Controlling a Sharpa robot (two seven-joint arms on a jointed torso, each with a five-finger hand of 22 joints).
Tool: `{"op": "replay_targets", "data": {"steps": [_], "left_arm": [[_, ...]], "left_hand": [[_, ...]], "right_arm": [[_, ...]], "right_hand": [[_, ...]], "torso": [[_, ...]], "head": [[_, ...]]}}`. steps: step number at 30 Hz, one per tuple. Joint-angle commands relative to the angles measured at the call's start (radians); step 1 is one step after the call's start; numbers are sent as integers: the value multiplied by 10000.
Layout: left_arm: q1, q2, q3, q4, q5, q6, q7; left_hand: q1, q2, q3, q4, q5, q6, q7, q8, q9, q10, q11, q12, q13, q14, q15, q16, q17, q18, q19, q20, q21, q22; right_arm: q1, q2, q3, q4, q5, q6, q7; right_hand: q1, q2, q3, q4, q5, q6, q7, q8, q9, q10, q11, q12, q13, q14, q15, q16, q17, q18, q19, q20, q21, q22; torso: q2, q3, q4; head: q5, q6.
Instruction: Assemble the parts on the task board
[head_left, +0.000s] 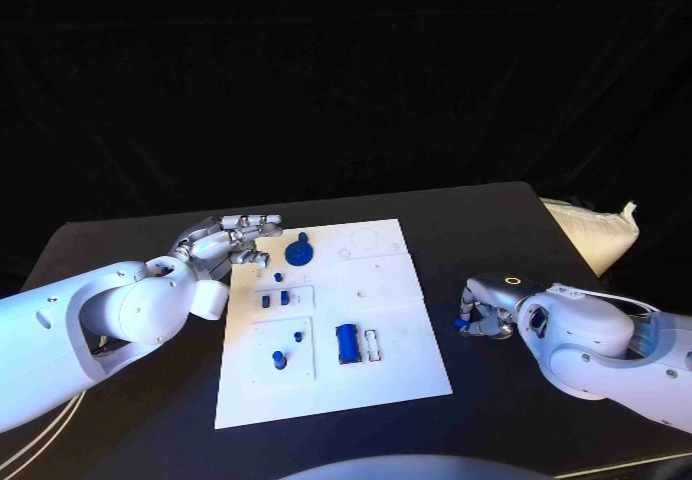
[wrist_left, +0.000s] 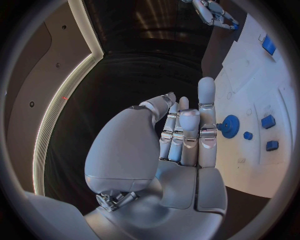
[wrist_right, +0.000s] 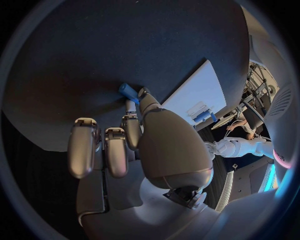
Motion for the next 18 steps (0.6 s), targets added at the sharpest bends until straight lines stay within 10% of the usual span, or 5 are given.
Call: {"op": "replay_targets", "data": {"steps": [1, 9, 18], "left_arm": [[-4, 11, 5, 20, 18, 164, 23], [-9, 28, 5, 11, 17, 165, 8], [-17, 47, 5, 12, 17, 176, 15]], "left_hand": [[-5, 71, -2, -77, 22, -88, 7, 44, -8, -65, 24, 49, -1, -63, 4, 7, -10, 137, -65, -12, -33, 5], [14, 85, 10, -93, 29, -88, 8, 47, -8, -69, 24, 56, -1, -65, 3, 13, -10, 138, -66, -13, -31, 8], [14, 85, 10, -93, 29, -88, 8, 47, -8, -69, 24, 56, -1, -65, 3, 13, -10, 138, -66, -13, -31, 8]], "right_arm": [[6, -155, -62, 31, 1012, -472, -189], [572, -642, -40, 318, 2518, -1832, -178], [822, -679, -38, 955, 3670, -2806, 64]], "right_hand": [[805, 888, 353, -1, 16, 78, 34, 61, 64, 145, -92, -9, -2134, 929, -19, 28, 2029, -73, 24, -28, 56, 13], [-4, 179, 2244, 51, 124, 92, 57, 31, 125, 175, -89, -85, -2129, 933, 8, 30, 2046, -75, 28, 5, 60, 40], [-628, -291, 2759, 218, -23, 152, 36, 59, 183, 216, -71, -64, -2091, 940, 4, 46, 2073, -76, 35, 8, 67, 59]], "torso": [[-7, -13, 6], [-5, -9, 1], [5, -10, 29]], "head": [[-26, 5], [-37, 13], [20, 14]]}}
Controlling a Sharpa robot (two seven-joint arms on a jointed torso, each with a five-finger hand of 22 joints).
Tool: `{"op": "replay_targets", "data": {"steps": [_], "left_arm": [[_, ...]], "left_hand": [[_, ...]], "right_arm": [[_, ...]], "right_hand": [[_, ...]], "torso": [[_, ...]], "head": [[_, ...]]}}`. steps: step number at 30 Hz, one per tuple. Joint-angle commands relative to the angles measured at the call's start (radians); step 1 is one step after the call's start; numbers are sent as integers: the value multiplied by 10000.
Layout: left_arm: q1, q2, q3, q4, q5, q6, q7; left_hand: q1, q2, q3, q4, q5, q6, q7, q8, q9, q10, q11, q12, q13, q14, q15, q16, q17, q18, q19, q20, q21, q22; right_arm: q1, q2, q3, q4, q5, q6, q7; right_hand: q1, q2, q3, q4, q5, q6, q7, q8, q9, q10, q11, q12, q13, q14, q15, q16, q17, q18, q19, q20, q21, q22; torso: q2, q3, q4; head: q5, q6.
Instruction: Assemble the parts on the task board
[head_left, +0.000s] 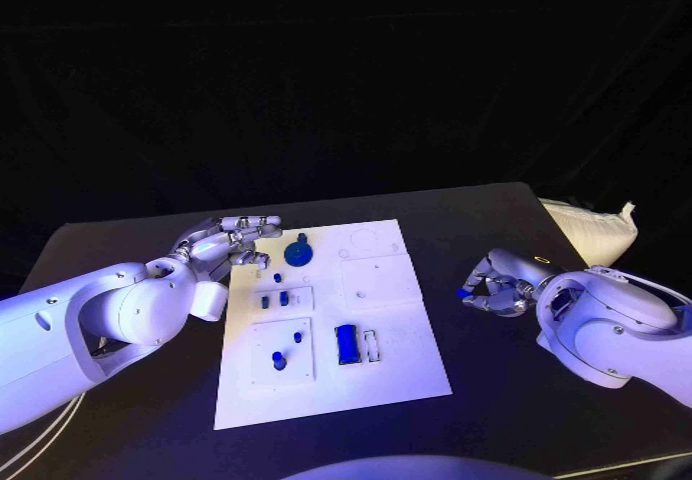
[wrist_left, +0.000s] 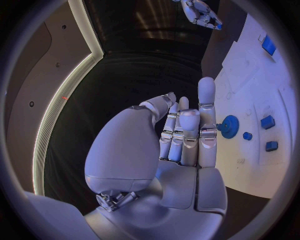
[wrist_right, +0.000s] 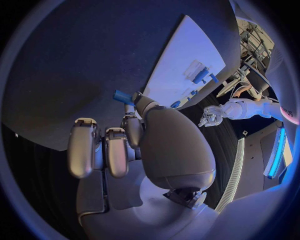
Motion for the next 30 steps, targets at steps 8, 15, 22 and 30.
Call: {"op": "replay_targets", "data": {"steps": [8, 15, 22, 30], "left_arm": [[-13, 26, 5, 54, 17, 181, 34], [-14, 24, 5, 100, 17, 181, 21], [-14, 11, 5, 147, 17, 186, 1], [-13, -5, 5, 174, 17, 186, -17]], "left_hand": [[27, 97, -8, -80, 34, -89, 10, 50, -7, -73, 26, 63, -2, -70, 2, 14, -20, 140, -68, -13, -28, 11], [27, 97, -8, -80, 34, -89, 10, 50, -7, -73, 26, 63, -2, -70, 2, 14, -20, 140, -68, -13, -28, 11], [27, 97, -8, -80, 34, -89, 10, 50, -7, -73, 26, 63, -2, -70, 2, 14, -20, 140, -68, -13, -28, 11], [27, 97, -8, -80, 34, -89, 10, 50, -7, -73, 26, 63, -2, -70, 2, 14, -20, 140, -68, -13, -28, 11]], "right_arm": [[-78, 755, -12, 535, 1653, -868, 133], [-450, 1622, -18, 459, 2004, -888, -66], [-785, 2315, -21, 183, 2214, -714, -250], [-895, 2643, -21, -37, 2263, -519, -333]], "right_hand": [[-538, -271, 73, 193, 154, 139, -75, 95, 952, 194, -101, 53, -1107, 943, 1, 57, 2084, -78, 43, 6, 77, 30], [-767, -384, 30, 276, 463, 174, -83, 103, 972, 234, -107, 140, -1041, 949, -5, 73, 2107, -83, 56, -1, 96, 61], [-1110, -456, -191, 408, 1165, 236, -101, 120, 1003, 304, -120, 316, -914, 954, -14, 86, 2125, -90, 74, -11, 118, 97], [-1506, -439, -698, 544, 2148, 455, -198, 251, 1133, 369, -197, 447, -800, 965, -77, 122, 2176, -103, 109, -64, 166, 175]], "torso": [[20, -12, 42], [24, -4, 66], [17, -31, 111], [17, -31, 78]], "head": [[163, -50], [364, -132], [408, -158], [482, -159]]}}
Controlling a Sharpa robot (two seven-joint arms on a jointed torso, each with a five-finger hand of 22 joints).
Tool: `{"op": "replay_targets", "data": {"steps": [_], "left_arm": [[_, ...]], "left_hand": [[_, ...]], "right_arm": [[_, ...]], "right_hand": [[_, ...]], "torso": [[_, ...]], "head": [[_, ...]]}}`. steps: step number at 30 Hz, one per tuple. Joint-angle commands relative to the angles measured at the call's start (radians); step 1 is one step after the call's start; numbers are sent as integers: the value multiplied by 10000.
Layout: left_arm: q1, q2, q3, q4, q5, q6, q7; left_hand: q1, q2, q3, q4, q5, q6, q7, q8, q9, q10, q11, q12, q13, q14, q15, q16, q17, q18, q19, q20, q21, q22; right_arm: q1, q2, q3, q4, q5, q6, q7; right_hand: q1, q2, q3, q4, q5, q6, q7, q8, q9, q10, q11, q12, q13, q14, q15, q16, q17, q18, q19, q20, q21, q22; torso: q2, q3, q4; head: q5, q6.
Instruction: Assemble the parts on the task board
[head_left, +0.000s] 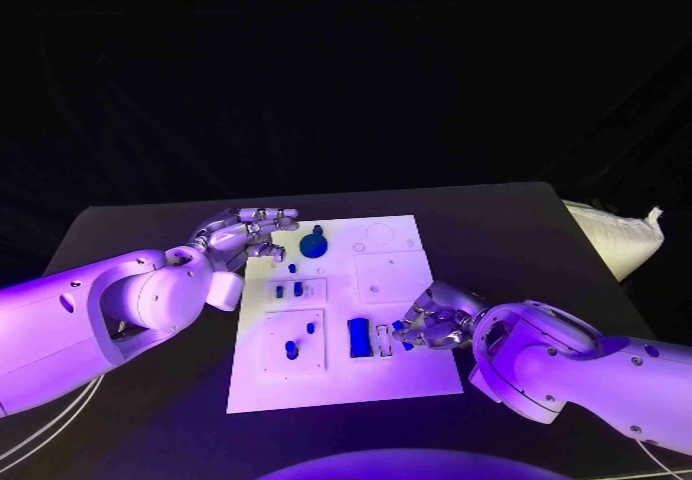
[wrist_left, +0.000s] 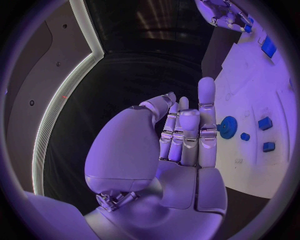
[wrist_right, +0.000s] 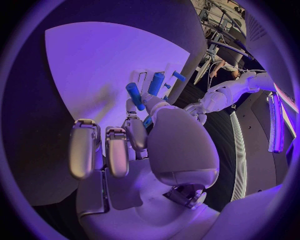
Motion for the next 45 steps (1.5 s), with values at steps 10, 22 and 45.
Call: {"op": "replay_targets", "data": {"steps": [10, 22, 45], "left_arm": [[-1, 28, 5, 62, 16, 201, -12], [-1, 34, 5, 63, 16, 225, -53], [0, 21, 5, 93, -8, 274, -158]], "left_hand": [[27, 97, 20, -52, 34, -89, 10, 50, -7, -73, 25, 63, -1, -70, 2, 14, -10, 140, -68, -13, -28, 11], [27, 97, 20, -52, 34, -89, 10, 50, -7, -73, 25, 63, -1, -70, 2, 14, -10, 140, -68, -13, -28, 11], [12, 86, 13, -75, 34, -115, 28, 46, -12, -109, 42, 74, -7, -121, 12, -26, -121, 136, -83, -9, -25, 19]], "right_arm": [[-40, 463, 3, -327, 17, 470, -201], [-42, 693, 3, -554, -102, 686, -220], [-43, 821, 2, -707, -405, 1168, -253]], "right_hand": [[-303, 99, -376, 111, 285, 196, -112, 149, 105, 113, -86, -55, 242, 968, -103, 53, 2198, -109, 89, -54, 61, 54], [-333, 123, -449, 122, 285, 225, -129, 173, 138, 125, -101, -49, 247, 968, -114, 53, 2198, -110, 92, -63, 65, 62], [-792, 317, -1231, 465, 179, 371, -209, 333, 400, 294, -162, 557, 657, 964, -168, 37, 2179, -108, 90, -114, 51, 57]], "torso": [[7, 6, 0], [3, 6, -15], [2, 1, -12]], "head": [[59, -34], [133, -100], [177, -112]]}}
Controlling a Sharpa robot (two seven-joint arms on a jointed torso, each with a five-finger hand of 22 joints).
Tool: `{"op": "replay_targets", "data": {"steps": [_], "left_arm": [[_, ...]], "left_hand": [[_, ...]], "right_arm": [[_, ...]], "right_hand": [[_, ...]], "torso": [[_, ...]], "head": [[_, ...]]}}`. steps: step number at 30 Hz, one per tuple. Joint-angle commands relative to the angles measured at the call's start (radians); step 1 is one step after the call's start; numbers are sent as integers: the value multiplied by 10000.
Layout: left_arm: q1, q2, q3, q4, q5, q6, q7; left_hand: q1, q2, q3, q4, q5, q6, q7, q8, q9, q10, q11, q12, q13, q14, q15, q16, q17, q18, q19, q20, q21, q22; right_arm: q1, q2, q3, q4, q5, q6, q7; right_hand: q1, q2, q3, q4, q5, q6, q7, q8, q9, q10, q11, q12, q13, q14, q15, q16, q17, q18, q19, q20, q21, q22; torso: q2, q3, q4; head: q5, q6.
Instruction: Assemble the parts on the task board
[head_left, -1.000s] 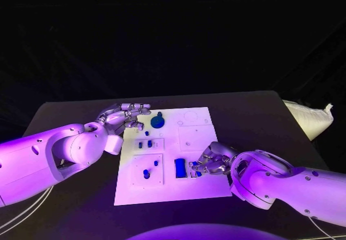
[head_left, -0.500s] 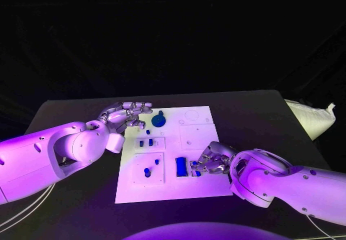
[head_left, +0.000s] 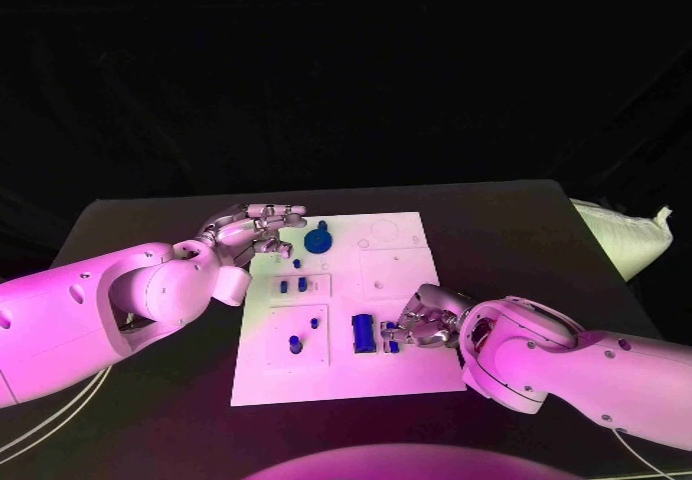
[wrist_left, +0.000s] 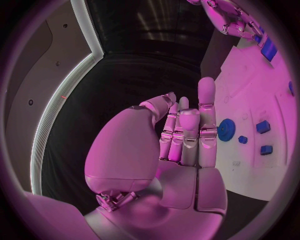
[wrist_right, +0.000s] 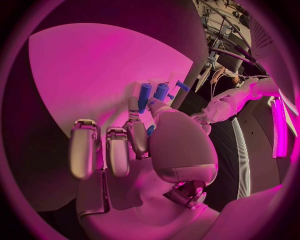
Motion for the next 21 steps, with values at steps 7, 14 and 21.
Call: {"op": "replay_targets", "data": {"steps": [7, 14, 21], "left_arm": [[1, 5, 5, 50, -10, 226, -41], [1, -1, 5, 54, -13, 244, -66], [1, -6, 5, 55, -18, 256, -88]], "left_hand": [[9, 84, -15, -50, 34, -82, -6, 45, -12, -82, 9, 27, -9, -96, -22, -38, -51, 136, -88, -8, -26, 11], [8, 83, -15, -54, 35, -88, -3, 43, -13, -91, 13, 28, -10, -111, -20, -48, -72, 134, -96, -6, -28, 12], [4, 83, -15, -56, 35, -95, 1, 41, -14, -99, 16, 28, -12, -125, -16, -57, -91, 133, -104, -4, -30, 13]], "right_arm": [[-17, 72, -9, -27, -280, 266, -55], [-17, 107, -9, -16, -294, 278, -46], [-17, 123, -9, 41, -297, 245, -23]], "right_hand": [[-122, 91, -309, 74, -155, 125, -31, 92, 100, 269, -99, 12, 654, 929, -81, 45, 2191, -111, 60, -96, 26, 23], [-232, 80, -735, 240, -368, 117, -41, 148, 201, 279, -109, 32, 698, 934, -91, 60, 2212, -116, 68, -109, 34, 46], [-461, 119, -1293, 550, -556, 157, -81, 232, 317, 334, -139, 169, 807, 948, -112, 106, 2276, -134, 101, -126, 89, 139]], "torso": [[5, 2, 2], [0, 6, -2], [4, 7, 1]], "head": [[42, 3], [52, -9], [59, -2]]}}
